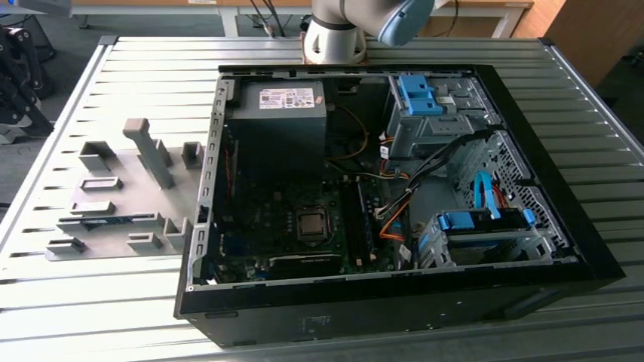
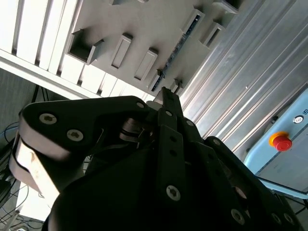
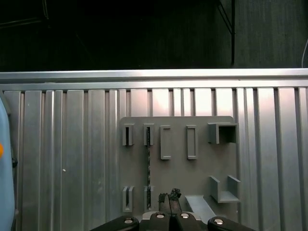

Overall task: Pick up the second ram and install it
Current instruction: 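Pick up the second ram and move it above second insertion slot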

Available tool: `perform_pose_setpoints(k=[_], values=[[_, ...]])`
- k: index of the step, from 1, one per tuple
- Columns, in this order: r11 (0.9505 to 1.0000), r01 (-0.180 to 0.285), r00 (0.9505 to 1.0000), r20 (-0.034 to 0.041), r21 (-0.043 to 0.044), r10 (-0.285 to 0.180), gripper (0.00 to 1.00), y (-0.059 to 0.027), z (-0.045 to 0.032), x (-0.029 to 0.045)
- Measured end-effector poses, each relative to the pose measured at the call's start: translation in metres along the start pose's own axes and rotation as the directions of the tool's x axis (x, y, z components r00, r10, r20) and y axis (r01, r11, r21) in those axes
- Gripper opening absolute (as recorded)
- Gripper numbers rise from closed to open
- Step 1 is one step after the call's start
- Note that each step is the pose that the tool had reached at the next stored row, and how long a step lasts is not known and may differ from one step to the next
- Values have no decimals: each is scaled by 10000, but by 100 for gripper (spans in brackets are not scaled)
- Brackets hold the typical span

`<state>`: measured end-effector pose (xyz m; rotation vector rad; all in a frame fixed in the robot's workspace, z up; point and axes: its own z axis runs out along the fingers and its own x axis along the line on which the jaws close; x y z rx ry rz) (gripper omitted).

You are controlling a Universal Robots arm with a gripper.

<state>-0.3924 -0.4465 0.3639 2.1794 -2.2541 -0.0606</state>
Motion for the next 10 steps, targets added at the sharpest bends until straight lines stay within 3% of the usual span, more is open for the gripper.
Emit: perform_pose_setpoints(k=[4, 6, 8, 9, 10], values=[[10000, 1, 10000, 13, 0, -1, 11, 0, 0, 0], [10000, 2, 10000, 14, 0, -2, 23, 0, 3, 1], [10000, 7, 10000, 15, 1, -7, 23, -2, 30, 8], [10000, 9, 10000, 14, 0, -9, 30, -2, 47, 12], [10000, 8, 10000, 14, 0, -8, 30, -2, 66, 16]])
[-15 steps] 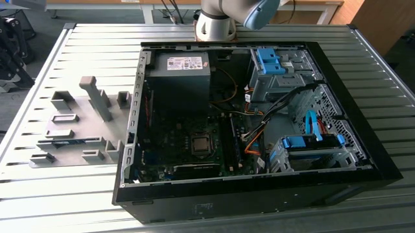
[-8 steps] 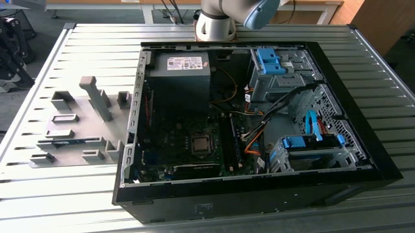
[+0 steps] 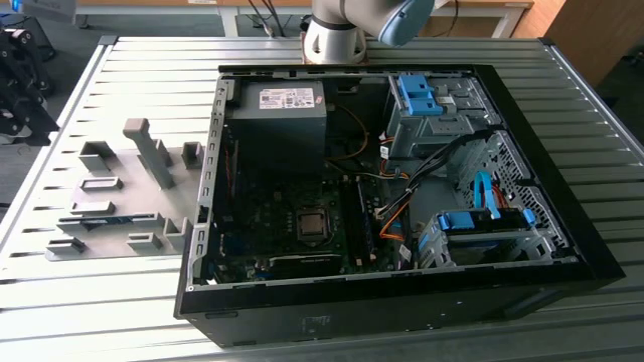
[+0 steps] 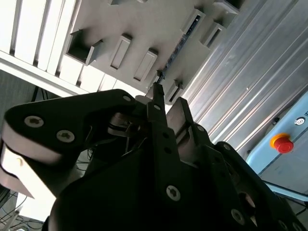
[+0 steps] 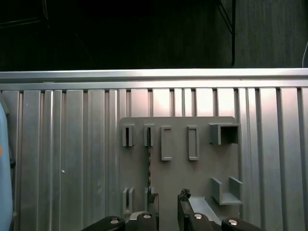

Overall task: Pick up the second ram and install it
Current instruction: 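Pick up the second ram and move it above second insertion slot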

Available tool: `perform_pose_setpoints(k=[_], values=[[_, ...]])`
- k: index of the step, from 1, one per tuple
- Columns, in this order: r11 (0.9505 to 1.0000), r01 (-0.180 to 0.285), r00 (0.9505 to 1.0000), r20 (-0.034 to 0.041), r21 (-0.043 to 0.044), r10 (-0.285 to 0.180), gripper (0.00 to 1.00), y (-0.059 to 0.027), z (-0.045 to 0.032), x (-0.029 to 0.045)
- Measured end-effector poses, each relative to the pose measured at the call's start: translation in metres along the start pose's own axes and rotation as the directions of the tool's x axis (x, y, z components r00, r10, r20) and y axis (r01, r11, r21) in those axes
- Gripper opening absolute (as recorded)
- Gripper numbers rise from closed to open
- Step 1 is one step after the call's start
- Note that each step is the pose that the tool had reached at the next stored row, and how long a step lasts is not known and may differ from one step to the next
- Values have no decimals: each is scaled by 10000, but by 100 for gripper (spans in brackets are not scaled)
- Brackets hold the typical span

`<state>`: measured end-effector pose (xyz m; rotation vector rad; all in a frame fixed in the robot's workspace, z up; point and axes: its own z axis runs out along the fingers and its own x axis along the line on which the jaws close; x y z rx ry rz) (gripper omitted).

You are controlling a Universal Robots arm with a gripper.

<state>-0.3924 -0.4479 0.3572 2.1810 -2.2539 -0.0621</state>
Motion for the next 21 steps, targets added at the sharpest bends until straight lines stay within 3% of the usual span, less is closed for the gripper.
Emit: perform_pose_setpoints(k=[15, 21], values=[[10000, 0, 10000, 0, 0, 0, 30, 0, 270, 90], [10000, 0, 10000, -3, -1, 0, 30, 1, 306, 102]])
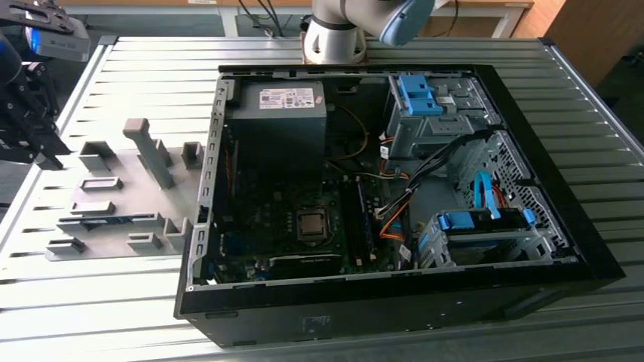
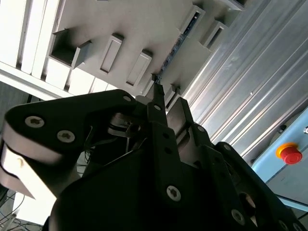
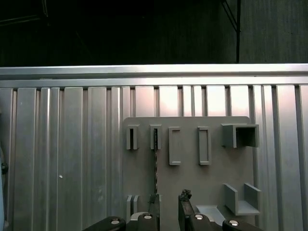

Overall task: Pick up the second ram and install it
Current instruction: 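Pick up the second ram and move it above second insertion slot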

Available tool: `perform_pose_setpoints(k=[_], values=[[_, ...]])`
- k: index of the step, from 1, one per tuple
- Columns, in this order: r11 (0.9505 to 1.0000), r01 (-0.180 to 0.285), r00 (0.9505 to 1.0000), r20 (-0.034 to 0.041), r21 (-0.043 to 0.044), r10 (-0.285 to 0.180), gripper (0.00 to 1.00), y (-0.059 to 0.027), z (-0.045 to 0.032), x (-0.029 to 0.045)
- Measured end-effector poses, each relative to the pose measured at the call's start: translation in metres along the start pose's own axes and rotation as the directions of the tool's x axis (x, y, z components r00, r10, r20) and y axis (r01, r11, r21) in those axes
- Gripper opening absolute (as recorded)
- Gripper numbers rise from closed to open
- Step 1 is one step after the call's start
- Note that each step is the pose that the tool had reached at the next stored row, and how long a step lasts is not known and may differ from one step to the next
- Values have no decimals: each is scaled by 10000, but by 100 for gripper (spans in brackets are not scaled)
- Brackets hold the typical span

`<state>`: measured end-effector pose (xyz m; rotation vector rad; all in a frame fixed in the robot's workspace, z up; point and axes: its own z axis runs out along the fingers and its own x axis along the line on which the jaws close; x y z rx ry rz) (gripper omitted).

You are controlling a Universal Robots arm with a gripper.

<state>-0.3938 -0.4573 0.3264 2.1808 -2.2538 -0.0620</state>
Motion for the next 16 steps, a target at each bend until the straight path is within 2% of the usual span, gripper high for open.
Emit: perform_pose_setpoints(k=[14, 16], values=[[10000, 0, 10000, 8, 3, 0, 30, 0, 12, 0], [10000, 3, 10000, 73, 0, -3, 30, -1, 18, 1]])
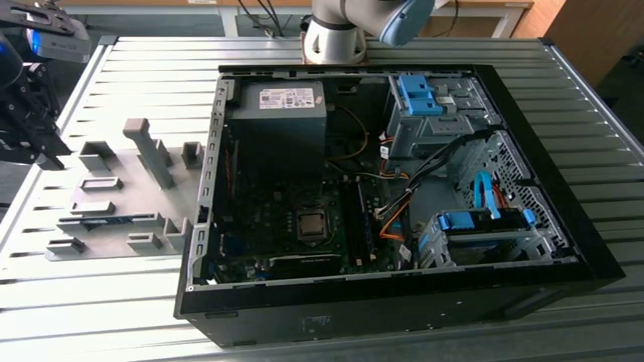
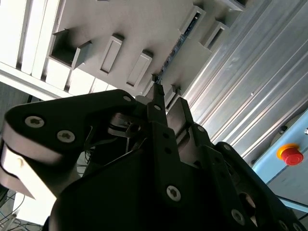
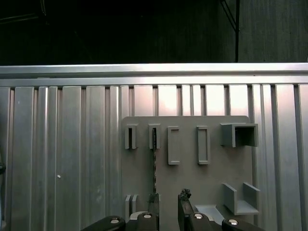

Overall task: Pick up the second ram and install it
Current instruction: 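Pick up the second ram and move it above second insertion slot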

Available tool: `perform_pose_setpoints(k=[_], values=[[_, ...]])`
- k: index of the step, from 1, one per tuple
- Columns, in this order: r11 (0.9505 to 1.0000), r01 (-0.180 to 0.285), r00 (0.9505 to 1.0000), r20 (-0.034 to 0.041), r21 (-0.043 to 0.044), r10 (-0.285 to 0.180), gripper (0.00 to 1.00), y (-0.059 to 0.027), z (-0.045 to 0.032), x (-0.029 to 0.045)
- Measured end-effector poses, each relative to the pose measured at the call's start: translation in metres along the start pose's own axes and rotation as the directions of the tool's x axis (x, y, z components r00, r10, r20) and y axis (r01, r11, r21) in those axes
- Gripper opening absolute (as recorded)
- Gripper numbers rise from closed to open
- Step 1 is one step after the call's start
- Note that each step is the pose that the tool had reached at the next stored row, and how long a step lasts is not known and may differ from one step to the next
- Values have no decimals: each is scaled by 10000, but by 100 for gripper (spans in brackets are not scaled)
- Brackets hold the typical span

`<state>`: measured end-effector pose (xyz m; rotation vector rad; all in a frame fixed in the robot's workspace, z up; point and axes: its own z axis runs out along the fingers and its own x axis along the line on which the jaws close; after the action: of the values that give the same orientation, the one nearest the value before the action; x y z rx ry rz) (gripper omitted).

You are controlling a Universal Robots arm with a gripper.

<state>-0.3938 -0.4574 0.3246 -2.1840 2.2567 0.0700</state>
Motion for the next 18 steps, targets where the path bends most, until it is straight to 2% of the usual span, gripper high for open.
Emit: perform_pose_setpoints(k=[1, 2, 7, 14, 18], values=[[10000, 2, 10000, 39, -1, -2, 30, -1, 3, 1], [10000, 1, 10000, 46, 2, -1, 30, -1, 11, 1], [10000, 2, 10000, 41, 16, -2, 30, -1, 56, 5], [10000, 0, 10000, 41, 18, 0, 30, -4, 168, 29], [10000, 1, 10000, 39, 17, -1, 30, -5, 171, 30]])
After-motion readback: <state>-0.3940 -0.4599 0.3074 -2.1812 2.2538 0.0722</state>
